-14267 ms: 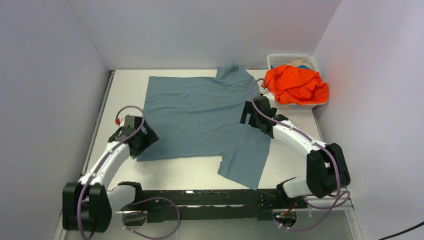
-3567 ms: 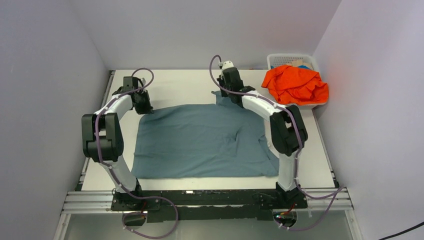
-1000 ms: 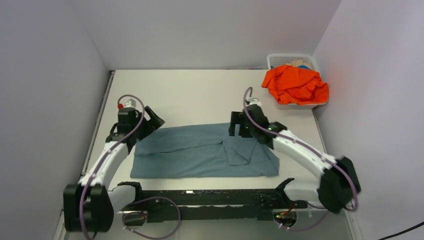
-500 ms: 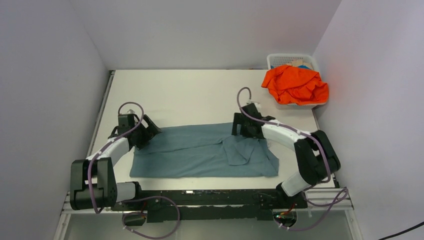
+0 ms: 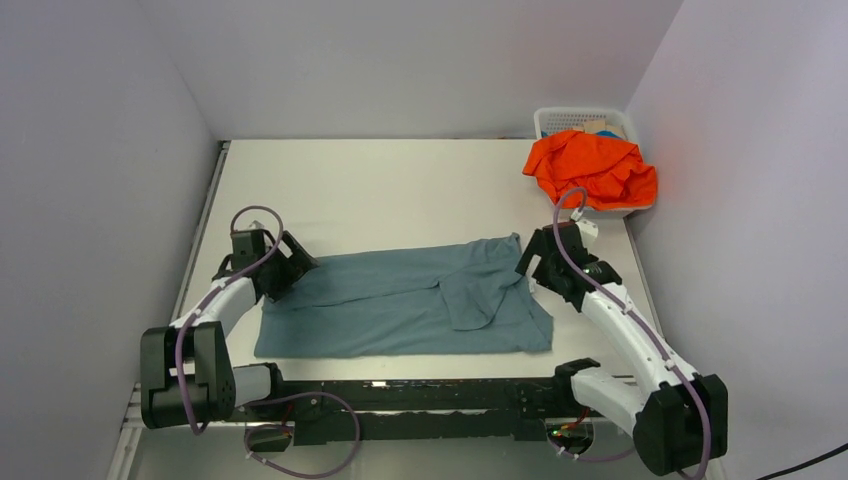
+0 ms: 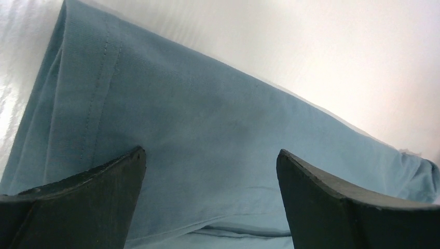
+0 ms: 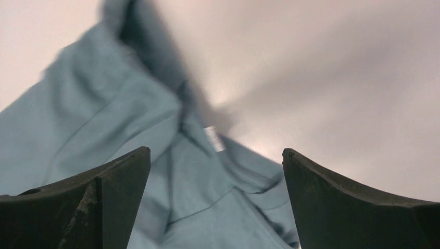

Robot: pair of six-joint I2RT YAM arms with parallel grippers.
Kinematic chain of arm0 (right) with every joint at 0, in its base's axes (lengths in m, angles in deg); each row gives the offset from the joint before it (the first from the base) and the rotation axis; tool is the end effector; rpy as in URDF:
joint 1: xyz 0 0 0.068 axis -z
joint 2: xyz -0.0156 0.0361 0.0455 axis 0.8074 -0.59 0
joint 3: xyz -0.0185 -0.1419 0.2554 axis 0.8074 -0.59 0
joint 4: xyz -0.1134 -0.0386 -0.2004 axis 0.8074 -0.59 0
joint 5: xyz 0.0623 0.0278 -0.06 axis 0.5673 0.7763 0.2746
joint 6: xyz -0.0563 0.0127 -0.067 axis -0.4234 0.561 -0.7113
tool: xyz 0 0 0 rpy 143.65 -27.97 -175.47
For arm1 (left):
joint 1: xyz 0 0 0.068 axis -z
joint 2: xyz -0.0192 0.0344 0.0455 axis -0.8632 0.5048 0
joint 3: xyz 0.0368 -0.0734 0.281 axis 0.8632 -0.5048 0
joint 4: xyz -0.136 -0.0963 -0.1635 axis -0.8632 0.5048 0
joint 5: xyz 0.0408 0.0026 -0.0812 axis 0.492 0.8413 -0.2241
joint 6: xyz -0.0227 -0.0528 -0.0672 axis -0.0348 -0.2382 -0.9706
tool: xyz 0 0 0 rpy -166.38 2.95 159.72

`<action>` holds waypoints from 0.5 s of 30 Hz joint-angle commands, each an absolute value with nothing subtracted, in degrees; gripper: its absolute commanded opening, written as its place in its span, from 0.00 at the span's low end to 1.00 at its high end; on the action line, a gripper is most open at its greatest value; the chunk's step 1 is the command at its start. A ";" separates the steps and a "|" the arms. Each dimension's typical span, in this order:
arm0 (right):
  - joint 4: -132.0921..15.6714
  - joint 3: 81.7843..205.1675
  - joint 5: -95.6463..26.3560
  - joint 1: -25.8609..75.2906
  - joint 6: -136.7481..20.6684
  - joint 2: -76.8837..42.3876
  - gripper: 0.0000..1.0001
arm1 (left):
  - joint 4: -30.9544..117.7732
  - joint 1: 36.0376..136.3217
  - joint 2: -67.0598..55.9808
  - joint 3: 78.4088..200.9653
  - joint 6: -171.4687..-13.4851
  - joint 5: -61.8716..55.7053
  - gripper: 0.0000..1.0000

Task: Fold and stack the t-shirts
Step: Fold the other side of the tshirt into a rectangle

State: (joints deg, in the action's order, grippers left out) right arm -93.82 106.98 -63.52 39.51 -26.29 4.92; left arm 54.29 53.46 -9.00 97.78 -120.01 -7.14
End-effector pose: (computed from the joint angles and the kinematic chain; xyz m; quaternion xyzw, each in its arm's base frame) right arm 0.1794 0.0165 0.2189 0.2500 0.9076 -0.0296 0.3359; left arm 0.2286 0.0081 0.1696 -0.3271 0.8773 -0.1920 0.2940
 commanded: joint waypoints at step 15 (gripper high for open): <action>-86.01 122.54 -60.48 12.92 -34.51 -20.17 0.86 | 59.65 52.91 -10.64 98.08 -117.04 -4.86 1.00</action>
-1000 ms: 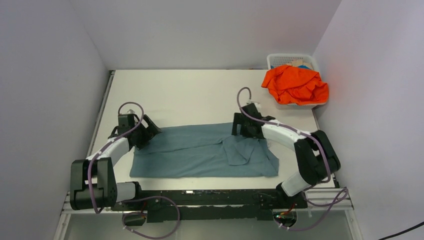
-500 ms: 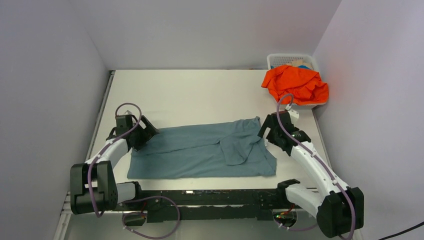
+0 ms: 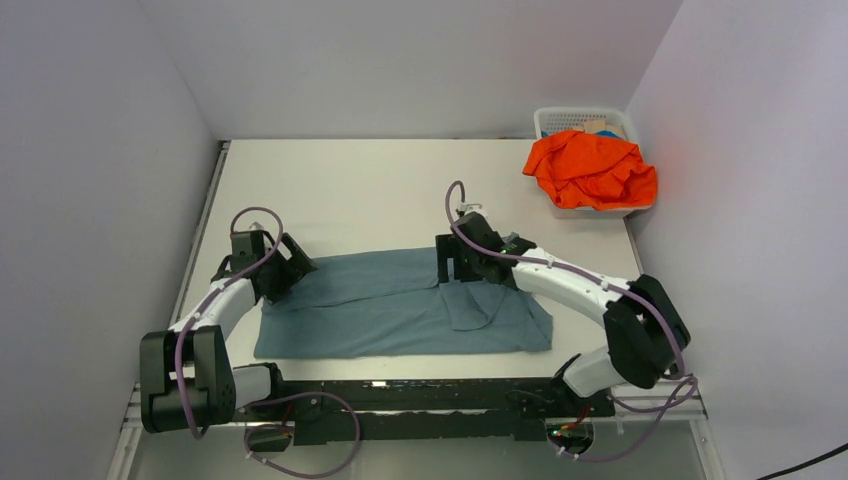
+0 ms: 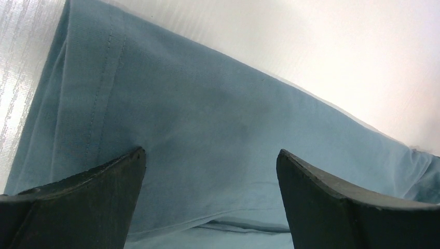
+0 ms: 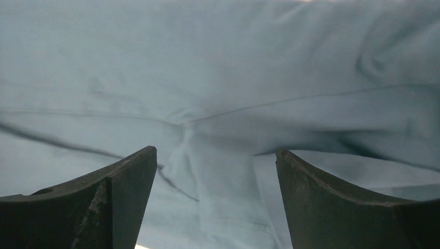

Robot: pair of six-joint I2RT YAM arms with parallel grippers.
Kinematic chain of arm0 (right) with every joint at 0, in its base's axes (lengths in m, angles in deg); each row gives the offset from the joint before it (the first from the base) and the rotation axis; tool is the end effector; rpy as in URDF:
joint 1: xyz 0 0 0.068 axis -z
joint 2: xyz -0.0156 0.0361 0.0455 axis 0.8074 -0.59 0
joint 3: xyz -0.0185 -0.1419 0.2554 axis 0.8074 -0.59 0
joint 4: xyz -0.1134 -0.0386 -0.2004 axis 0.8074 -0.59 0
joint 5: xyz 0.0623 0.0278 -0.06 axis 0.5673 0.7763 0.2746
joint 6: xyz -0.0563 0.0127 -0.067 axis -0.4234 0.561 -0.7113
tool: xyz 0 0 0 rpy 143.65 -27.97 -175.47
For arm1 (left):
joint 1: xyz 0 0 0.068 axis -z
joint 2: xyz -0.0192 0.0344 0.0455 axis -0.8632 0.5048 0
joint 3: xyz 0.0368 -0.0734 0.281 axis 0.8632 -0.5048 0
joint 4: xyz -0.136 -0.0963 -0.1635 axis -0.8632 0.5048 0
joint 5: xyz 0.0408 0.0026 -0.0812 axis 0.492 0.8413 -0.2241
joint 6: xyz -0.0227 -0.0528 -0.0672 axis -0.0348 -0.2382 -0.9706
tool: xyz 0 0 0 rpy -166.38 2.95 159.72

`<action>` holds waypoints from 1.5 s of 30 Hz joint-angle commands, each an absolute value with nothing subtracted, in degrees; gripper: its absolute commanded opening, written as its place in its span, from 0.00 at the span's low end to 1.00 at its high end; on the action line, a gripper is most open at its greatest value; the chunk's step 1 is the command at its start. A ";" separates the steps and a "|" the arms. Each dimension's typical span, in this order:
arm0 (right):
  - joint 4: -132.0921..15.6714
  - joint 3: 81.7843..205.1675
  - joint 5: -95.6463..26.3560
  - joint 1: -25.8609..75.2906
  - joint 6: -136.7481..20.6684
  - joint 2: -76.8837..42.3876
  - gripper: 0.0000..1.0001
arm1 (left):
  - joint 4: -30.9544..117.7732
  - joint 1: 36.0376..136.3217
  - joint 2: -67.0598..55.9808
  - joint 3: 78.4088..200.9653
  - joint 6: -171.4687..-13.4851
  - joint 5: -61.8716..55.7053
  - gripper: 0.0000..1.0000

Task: Fold and stack the t-shirts
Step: Fold the other side of the tshirt into a rectangle

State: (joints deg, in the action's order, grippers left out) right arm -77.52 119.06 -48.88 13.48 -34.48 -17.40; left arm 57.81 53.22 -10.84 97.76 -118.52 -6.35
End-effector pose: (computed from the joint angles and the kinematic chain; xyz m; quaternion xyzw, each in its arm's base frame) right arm 0.2272 0.1813 0.2228 -0.0620 0.9361 0.1540 0.3102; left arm 0.2195 0.0091 0.1700 -0.3230 0.8846 -0.1781 0.2853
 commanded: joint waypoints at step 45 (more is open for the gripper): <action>-121.08 106.14 -79.81 13.22 7.77 10.88 0.75 | 62.71 52.91 -10.38 98.55 -116.46 -1.05 0.99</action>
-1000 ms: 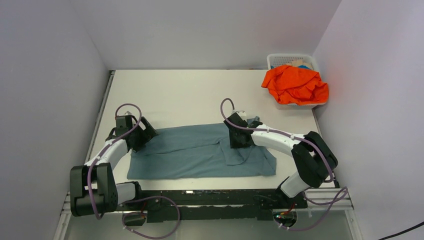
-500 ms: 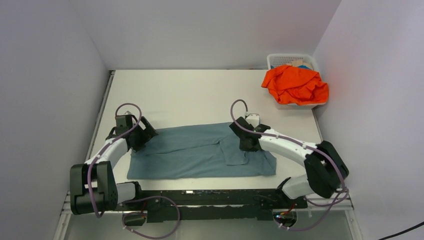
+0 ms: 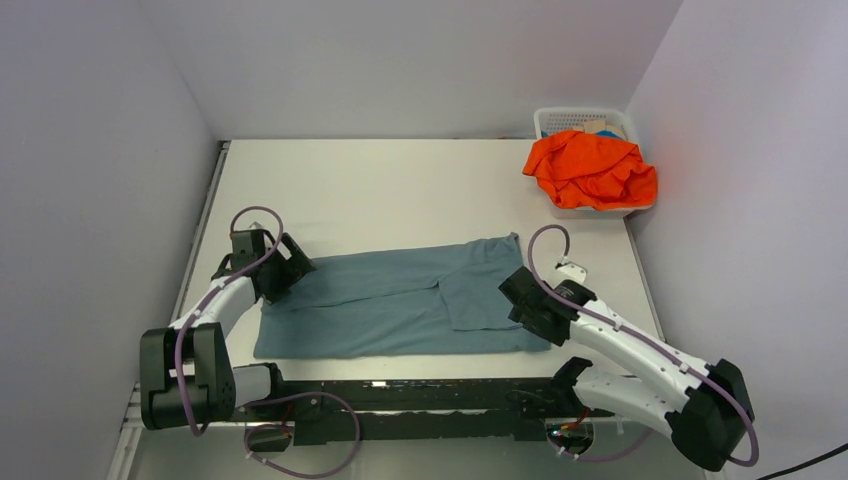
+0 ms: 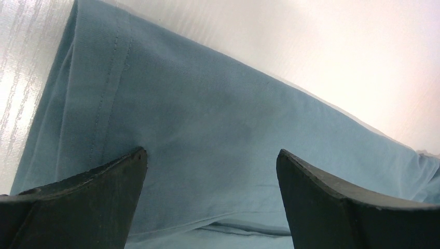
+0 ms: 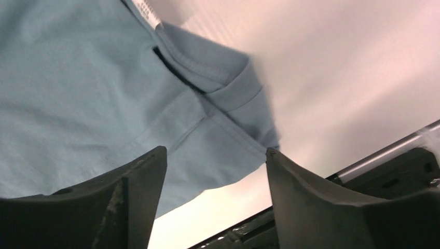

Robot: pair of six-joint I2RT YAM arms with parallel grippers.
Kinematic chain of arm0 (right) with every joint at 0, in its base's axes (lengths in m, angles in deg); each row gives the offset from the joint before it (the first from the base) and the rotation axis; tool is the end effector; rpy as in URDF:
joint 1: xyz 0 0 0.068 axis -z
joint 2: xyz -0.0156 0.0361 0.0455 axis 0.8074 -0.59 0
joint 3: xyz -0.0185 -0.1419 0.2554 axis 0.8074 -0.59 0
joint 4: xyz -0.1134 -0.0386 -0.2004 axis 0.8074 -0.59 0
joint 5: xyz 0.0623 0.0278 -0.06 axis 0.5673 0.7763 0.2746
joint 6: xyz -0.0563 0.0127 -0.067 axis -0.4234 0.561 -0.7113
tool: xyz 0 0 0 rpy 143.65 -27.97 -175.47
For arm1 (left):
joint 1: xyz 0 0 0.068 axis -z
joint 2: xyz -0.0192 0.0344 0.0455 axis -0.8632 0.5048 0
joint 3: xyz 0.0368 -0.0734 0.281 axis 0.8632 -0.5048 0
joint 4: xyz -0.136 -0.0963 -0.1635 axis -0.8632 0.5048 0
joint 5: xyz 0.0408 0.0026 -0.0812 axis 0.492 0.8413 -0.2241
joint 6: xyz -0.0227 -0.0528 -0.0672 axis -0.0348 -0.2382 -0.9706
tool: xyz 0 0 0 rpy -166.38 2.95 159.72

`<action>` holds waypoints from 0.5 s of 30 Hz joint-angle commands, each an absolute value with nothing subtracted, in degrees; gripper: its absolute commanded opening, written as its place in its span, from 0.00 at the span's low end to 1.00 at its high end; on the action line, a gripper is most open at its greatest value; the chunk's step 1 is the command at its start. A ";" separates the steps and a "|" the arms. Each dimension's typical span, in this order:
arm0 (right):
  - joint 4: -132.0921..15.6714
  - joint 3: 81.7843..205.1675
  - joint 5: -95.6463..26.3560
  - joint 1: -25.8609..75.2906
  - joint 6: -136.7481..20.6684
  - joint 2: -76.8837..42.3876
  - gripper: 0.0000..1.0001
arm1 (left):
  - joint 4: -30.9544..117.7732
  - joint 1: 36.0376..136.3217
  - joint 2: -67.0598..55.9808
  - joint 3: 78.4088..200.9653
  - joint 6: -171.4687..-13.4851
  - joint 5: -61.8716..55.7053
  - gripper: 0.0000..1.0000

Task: Fold and stack the t-shirts
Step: Fold the other side of the tshirt into a rectangle

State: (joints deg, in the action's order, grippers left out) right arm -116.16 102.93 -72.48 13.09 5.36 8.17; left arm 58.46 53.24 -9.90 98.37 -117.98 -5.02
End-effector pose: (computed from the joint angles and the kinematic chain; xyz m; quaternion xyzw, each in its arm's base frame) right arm 0.1079 0.0409 0.1897 0.2683 0.9233 -0.0715 0.2655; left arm 0.2213 0.0110 0.1686 -0.3242 0.8880 -0.1645 0.2815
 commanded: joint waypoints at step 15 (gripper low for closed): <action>-82.94 104.98 -48.37 13.24 -8.72 -2.50 1.00 | 72.02 70.85 -21.78 108.52 -118.24 6.75 1.00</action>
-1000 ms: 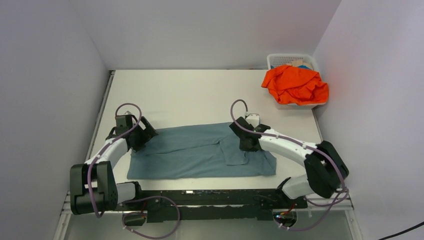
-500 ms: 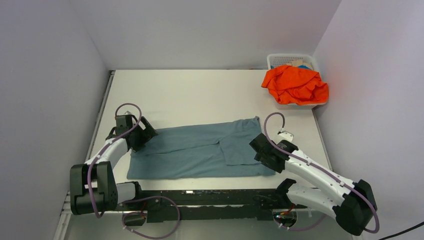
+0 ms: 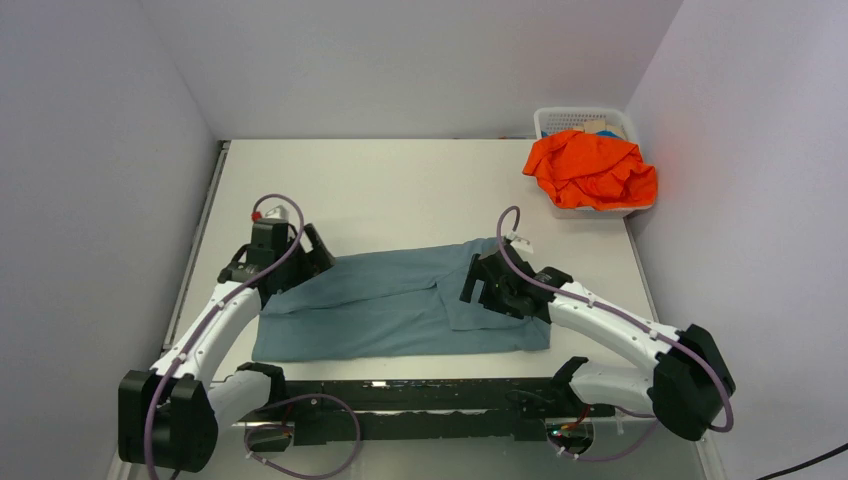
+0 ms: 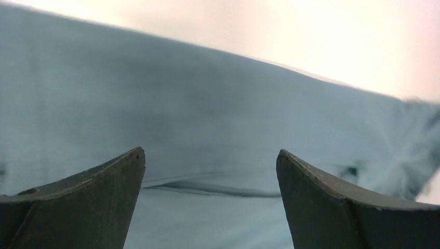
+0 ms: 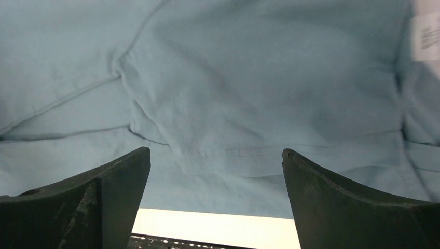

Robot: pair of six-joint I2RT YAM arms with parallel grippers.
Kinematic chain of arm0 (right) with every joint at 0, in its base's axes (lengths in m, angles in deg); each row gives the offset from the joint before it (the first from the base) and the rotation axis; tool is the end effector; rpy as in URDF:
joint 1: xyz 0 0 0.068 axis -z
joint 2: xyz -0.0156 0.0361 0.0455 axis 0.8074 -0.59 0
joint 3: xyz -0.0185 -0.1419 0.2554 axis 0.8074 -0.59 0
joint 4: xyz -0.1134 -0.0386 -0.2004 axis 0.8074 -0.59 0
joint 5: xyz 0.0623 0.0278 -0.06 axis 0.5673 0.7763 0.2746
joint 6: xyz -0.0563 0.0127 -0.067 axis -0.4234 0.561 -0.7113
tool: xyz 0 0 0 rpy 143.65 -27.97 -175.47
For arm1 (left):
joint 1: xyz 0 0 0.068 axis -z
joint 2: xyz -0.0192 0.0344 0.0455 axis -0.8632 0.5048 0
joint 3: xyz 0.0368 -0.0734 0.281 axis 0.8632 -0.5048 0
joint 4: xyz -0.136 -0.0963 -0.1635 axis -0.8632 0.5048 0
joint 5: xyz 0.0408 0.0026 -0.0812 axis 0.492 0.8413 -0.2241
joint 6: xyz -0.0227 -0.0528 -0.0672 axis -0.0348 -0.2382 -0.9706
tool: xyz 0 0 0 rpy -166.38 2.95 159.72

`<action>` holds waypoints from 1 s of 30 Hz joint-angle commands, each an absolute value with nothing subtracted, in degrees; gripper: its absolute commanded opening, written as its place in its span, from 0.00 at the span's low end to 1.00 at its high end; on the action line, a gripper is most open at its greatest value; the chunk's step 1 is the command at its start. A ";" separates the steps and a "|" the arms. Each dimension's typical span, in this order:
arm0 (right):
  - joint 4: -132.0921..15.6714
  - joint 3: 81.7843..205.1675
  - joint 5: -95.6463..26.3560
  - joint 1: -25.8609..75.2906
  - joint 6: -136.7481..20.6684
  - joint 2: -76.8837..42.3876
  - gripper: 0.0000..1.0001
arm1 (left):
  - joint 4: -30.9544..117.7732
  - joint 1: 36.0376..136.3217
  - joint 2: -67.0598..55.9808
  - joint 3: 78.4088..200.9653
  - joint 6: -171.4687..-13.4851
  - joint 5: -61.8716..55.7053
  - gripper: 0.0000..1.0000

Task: Fold and stack the t-shirts
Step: Fold the other side of the tshirt into a rectangle, then rotate the tshirt 90 degrees

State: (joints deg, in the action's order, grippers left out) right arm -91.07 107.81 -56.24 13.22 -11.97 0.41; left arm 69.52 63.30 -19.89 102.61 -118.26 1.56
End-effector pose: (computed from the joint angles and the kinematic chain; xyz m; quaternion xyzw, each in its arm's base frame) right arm 0.1608 0.1130 0.2116 0.1360 0.9424 0.1261 0.2785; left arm 0.1990 -0.0175 0.2056 -0.2622 0.9018 -0.1475 0.3101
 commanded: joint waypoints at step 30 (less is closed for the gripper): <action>-82.49 182.53 -28.89 36.43 -34.43 -79.59 1.00 | 49.02 89.95 9.70 112.43 -128.48 -15.20 0.99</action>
State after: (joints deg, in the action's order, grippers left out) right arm -77.78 164.94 -36.37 35.76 -24.60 -63.89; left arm 50.16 83.67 7.96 110.72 -123.73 -12.82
